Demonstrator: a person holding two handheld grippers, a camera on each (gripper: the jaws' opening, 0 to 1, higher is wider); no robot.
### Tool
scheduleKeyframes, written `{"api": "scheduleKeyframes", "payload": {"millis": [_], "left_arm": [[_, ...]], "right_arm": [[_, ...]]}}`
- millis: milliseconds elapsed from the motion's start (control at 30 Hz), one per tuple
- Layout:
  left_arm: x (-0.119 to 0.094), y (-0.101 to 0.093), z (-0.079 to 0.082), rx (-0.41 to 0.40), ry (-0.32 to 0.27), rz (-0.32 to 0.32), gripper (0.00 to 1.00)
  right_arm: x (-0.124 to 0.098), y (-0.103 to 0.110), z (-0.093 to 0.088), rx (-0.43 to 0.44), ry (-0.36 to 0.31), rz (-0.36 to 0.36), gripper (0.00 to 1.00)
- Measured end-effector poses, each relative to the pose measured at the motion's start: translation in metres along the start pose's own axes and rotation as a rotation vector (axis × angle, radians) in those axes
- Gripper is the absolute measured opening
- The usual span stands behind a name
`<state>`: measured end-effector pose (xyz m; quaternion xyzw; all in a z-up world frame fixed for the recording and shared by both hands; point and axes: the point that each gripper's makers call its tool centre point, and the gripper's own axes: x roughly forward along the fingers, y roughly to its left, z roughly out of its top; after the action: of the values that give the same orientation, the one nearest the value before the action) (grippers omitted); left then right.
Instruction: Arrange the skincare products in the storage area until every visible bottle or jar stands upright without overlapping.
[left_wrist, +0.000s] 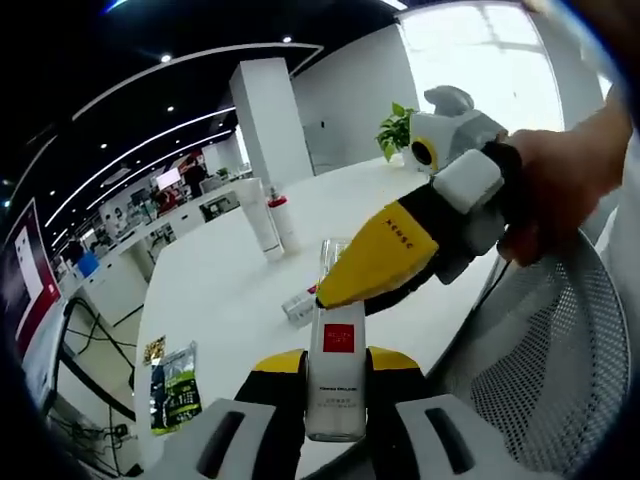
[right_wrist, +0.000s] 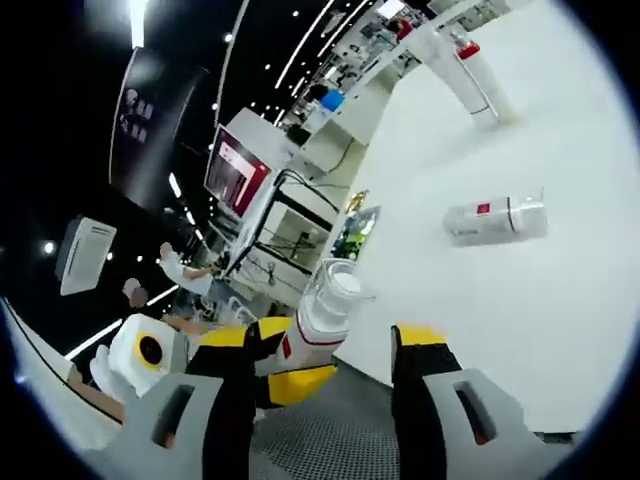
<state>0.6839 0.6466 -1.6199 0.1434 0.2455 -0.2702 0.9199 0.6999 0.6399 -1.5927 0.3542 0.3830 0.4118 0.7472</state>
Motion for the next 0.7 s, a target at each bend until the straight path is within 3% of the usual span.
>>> {"api": "scheduleKeyframes", "payload": {"millis": [167, 367, 433, 600, 700], "left_arm": [[-0.001, -0.001, -0.003, -0.025, 0.014, -0.010, 0.20], [0.000, -0.002, -0.004, -0.030, 0.019, -0.011, 0.20], [0.000, -0.002, -0.004, -0.028, 0.025, -0.012, 0.20], [0.000, 0.001, -0.013, 0.015, 0.052, 0.010, 0.20], [0.001, 0.002, -0.016, 0.034, 0.066, 0.014, 0.21]], "right_arm": [[0.008, 0.001, -0.009, 0.048, -0.006, 0.014, 0.36], [0.005, -0.006, -0.003, 0.065, -0.030, 0.007, 0.20], [0.005, -0.006, -0.002, 0.071, -0.036, 0.013, 0.20], [0.008, 0.000, -0.006, 0.004, -0.023, 0.022, 0.19], [0.009, 0.004, -0.010, -0.097, -0.013, 0.009, 0.18]]}}
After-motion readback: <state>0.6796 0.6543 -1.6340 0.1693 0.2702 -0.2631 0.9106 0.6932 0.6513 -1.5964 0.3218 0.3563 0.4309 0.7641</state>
